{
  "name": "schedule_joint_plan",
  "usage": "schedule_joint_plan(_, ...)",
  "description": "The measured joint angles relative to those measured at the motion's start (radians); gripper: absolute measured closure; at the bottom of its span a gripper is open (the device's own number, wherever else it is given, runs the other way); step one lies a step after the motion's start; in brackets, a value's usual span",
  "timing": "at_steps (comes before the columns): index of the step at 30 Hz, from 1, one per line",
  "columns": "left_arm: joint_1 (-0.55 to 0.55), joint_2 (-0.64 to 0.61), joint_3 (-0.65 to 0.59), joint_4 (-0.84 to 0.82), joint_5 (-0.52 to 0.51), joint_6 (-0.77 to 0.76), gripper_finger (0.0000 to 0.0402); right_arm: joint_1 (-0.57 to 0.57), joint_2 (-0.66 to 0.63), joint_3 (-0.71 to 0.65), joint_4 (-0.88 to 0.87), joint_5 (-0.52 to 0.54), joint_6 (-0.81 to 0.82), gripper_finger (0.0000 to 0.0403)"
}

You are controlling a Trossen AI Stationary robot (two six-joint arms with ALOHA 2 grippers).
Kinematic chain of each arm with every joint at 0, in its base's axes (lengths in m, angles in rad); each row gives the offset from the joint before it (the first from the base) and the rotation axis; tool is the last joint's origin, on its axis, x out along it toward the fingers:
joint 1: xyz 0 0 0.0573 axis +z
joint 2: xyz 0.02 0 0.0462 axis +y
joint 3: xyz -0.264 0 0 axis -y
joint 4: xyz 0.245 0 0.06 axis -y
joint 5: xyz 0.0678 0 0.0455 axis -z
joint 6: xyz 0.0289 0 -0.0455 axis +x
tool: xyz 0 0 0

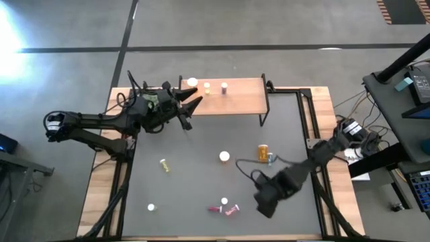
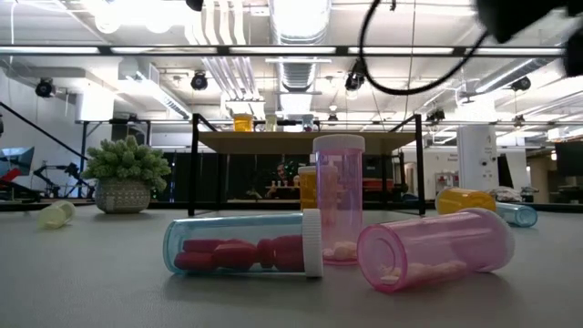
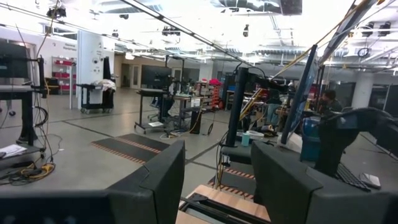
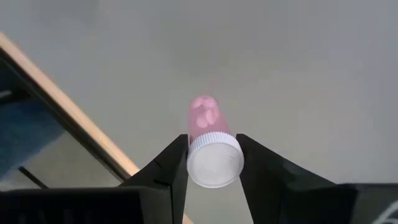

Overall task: Pick and place medicine bottles onto shelf by color
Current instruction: Put the right pink pill bottle to the right of the blue pill bottle on the shelf

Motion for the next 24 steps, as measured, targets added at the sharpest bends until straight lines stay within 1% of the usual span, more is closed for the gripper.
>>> schedule_joint_plan(5, 0.0, 0.0, 0.0, -0.032, 0.015, -0.001, 0.0233, -0.174, -0.063, 0.021, -0.068, -0.001, -0.078, 0.029)
schedule_joint_plan(10, -0.001, 0.0, 0.0, -0.091, 0.015, 0.0, 0.0233, -0.351, -0.078, 0.152, -0.224, 0.002, -0.187, 0.0291)
schedule_joint_plan(13, -0.001, 0.0, 0.0, -0.105, 0.015, 0.0, 0.0233, -0.439, -0.061, 0.26, -0.346, 0.037, -0.262, 0.0289)
schedule_joint_plan(18, 0.0, -0.013, 0.0, -0.103, 0.015, 0.002, 0.0233, -0.578, 0.004, 0.422, -0.532, 0.103, -0.372, 0.0288)
schedule_joint_plan(21, 0.0, -0.031, 0.0, -0.102, 0.015, 0.014, 0.0233, -0.655, 0.047, 0.499, -0.559, 0.107, -0.461, 0.0287)
schedule_joint_plan(24, 0.0, -0.046, 0.0, -0.102, 0.015, 0.065, 0.0233, -0.727, 0.098, 0.57, -0.57, 0.106, -0.551, 0.0287)
